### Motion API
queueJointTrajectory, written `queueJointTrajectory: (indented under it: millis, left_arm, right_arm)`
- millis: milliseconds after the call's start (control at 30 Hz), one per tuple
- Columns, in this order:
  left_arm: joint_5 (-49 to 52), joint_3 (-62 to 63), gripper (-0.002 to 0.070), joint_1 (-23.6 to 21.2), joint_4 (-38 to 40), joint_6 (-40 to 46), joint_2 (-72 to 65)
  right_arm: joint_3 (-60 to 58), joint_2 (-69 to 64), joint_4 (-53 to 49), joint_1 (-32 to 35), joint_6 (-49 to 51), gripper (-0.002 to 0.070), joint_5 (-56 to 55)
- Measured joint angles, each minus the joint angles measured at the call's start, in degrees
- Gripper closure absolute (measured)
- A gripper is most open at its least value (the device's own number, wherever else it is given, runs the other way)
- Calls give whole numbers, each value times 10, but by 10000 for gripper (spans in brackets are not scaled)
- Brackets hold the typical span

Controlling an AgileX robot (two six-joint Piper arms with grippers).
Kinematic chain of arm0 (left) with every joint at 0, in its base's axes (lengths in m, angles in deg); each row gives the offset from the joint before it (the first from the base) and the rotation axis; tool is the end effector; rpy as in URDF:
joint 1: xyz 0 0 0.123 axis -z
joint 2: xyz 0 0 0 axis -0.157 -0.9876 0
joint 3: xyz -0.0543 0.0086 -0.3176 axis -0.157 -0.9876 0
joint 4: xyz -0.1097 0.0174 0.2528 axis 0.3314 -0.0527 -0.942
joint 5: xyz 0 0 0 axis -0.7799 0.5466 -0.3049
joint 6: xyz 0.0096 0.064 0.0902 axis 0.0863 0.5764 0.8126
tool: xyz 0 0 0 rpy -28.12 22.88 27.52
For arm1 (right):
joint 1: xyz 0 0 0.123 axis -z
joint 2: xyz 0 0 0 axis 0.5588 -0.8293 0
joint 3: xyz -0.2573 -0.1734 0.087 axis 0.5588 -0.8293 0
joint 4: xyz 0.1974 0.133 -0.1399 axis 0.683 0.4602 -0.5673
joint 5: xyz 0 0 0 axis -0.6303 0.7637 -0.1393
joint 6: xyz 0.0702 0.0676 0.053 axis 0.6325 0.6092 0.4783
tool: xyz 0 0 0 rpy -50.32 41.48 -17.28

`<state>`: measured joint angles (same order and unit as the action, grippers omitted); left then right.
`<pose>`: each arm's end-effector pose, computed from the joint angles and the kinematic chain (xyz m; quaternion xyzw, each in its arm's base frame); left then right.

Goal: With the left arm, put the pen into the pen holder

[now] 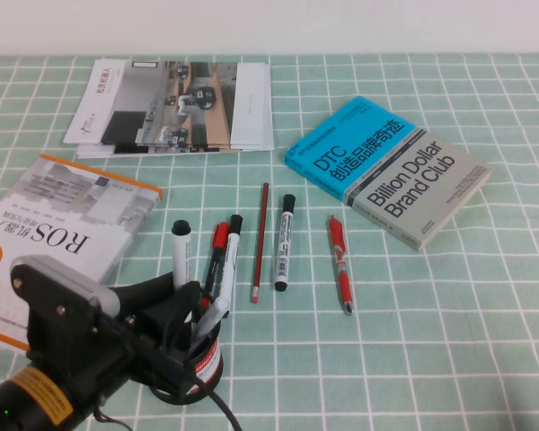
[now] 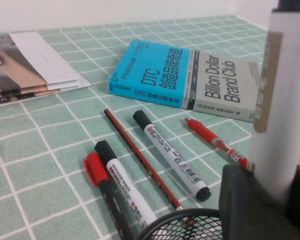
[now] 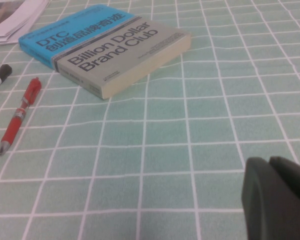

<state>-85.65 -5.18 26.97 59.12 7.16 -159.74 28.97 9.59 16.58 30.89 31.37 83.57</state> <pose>0.1759 -0.1385 0.2061 0.2275 0.7297 -0.2540 0.5927 0.0593 0.0076 0.1662 0.0074 0.7964 0.0633 0.6013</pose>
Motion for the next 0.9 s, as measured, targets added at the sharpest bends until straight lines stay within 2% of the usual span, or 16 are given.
queueJointTrajectory:
  millis: [167,233,433,533,600,700,767,900]
  left_arm:
    - [0,0,382,0,7,0,0]
    - [0,0,341,0,8,0,0]
    - [11,0,314,0,9,8,23]
    - [34,0,361,0,9,14,62]
    - [57,0,433,0,7,14,97]
    - [113,0,592,0,2,15,168]
    - [169,1,641,0,3,13,222]
    - [318,23,669,0,7,4,322]
  right_arm:
    - [0,0,0,0,0,696,0]
    - [0,0,0,0,0,696,0]
    - [0,0,0,0,0,696,0]
    - [0,0,0,0,0,696,0]
    - [0,0,0,0,0,696,0]
    - [0,0,0,0,0,696,0]
    - [0,0,0,0,0,696,0]
    - [0,0,0,0,0,696,0]
